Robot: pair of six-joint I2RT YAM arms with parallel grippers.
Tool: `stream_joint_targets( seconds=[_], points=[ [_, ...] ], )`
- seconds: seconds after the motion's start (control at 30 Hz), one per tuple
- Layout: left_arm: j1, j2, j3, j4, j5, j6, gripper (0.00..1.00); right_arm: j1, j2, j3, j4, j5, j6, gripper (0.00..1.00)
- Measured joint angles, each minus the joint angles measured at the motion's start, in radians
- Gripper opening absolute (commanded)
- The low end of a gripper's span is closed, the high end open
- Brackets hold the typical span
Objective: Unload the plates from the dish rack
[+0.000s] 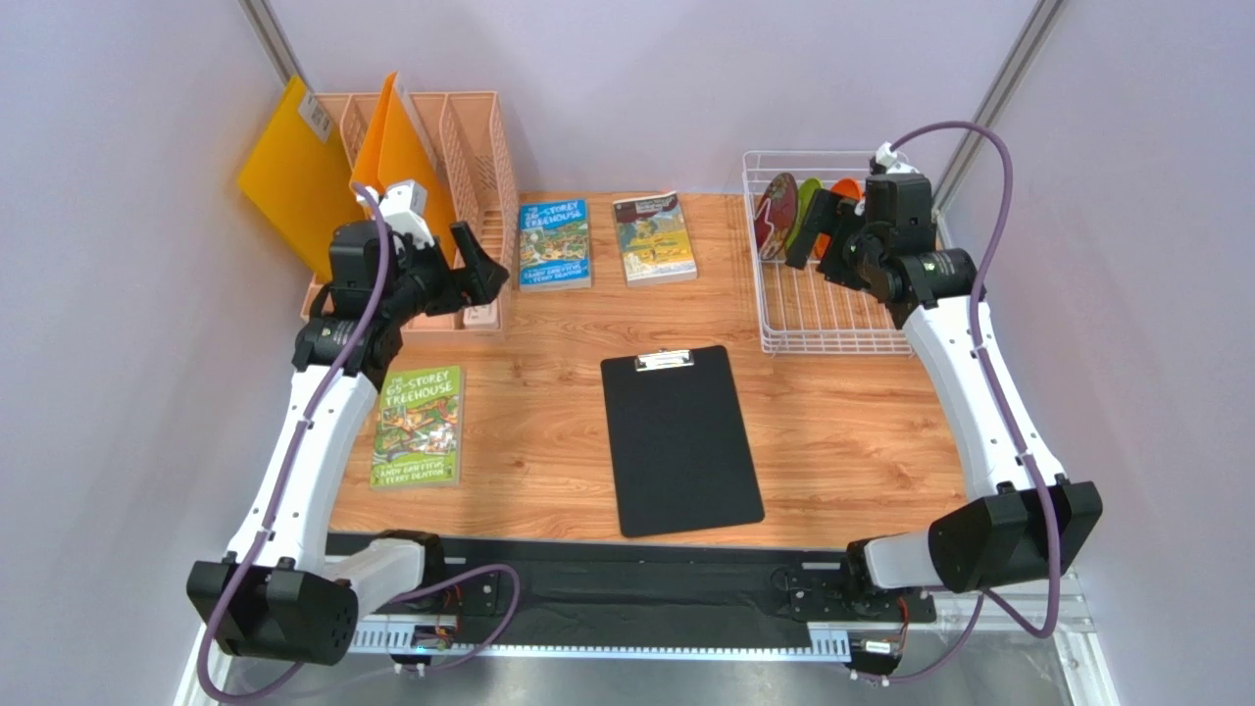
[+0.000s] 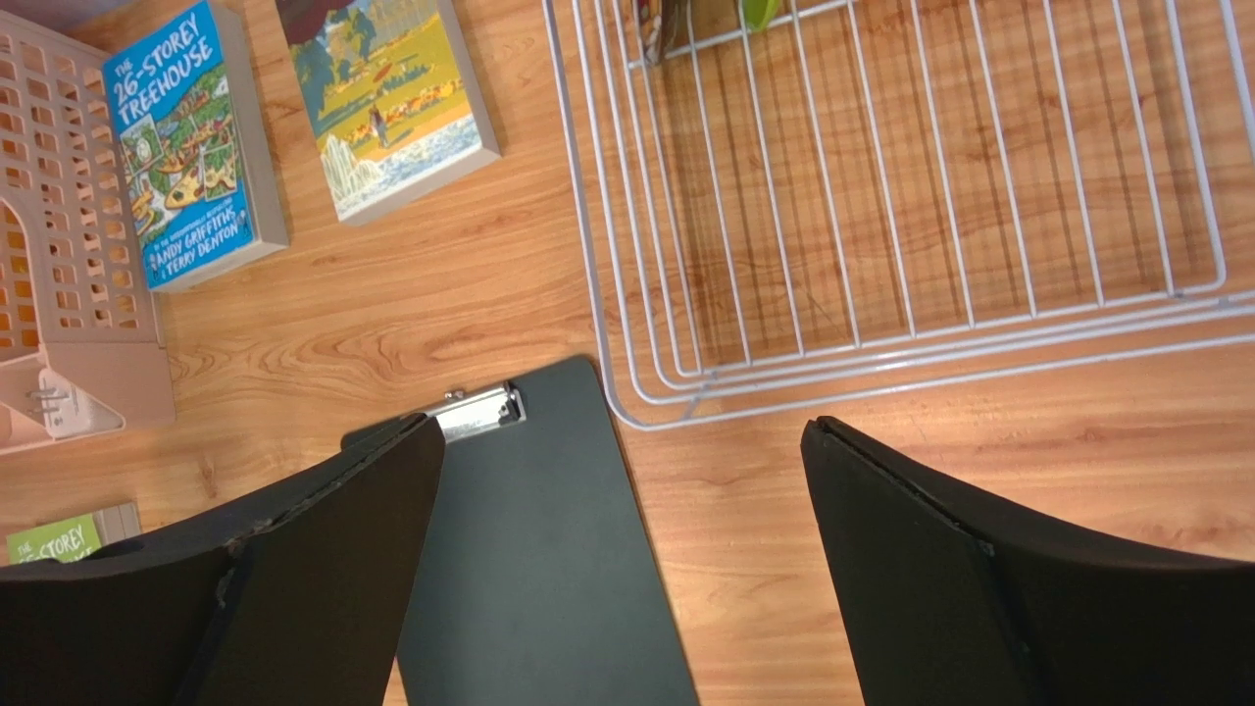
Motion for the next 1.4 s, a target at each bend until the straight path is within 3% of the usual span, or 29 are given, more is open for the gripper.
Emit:
stream_joint_targets(
  seconds=[0.27,0.53,0.67,0.7,0.87,1.33,1.4],
  points=[
    [0.042,0.059,-0.013,0.054,-0.012,-0.057,1.0,-0.001,0.072,0.103,0.072,-0.068,-0.106,1.0],
    [0.053,0.146,-0.098,0.195,0.076,-0.089,1.0,0.0,0.415,0.414,0.066,0.039,-0.197,0.9],
    [0.002,0.198,-0.098,0.232,0.053,-0.085,0.99,0.0,0.593,0.594,0.036,0.083,-0.221,0.81],
    [-0.016,0.21,-0.095,0.236,0.044,-0.082,1.0,0.0,0.629,0.631,0.031,0.091,-0.227,0.75],
    [-0.151,0.275,-0.06,0.24,-0.057,-0.041,0.99,0.0,0.763,0.755,0.019,0.142,-0.248,0.73],
    [-0.238,0.323,-0.041,0.248,-0.267,0.046,1.0,-0.002,0.92,0.813,0.02,0.211,-0.295,0.68],
    [-0.242,0.326,-0.041,0.248,-0.282,0.05,1.0,-0.005,0.934,0.814,0.02,0.212,-0.303,0.59]
  ],
)
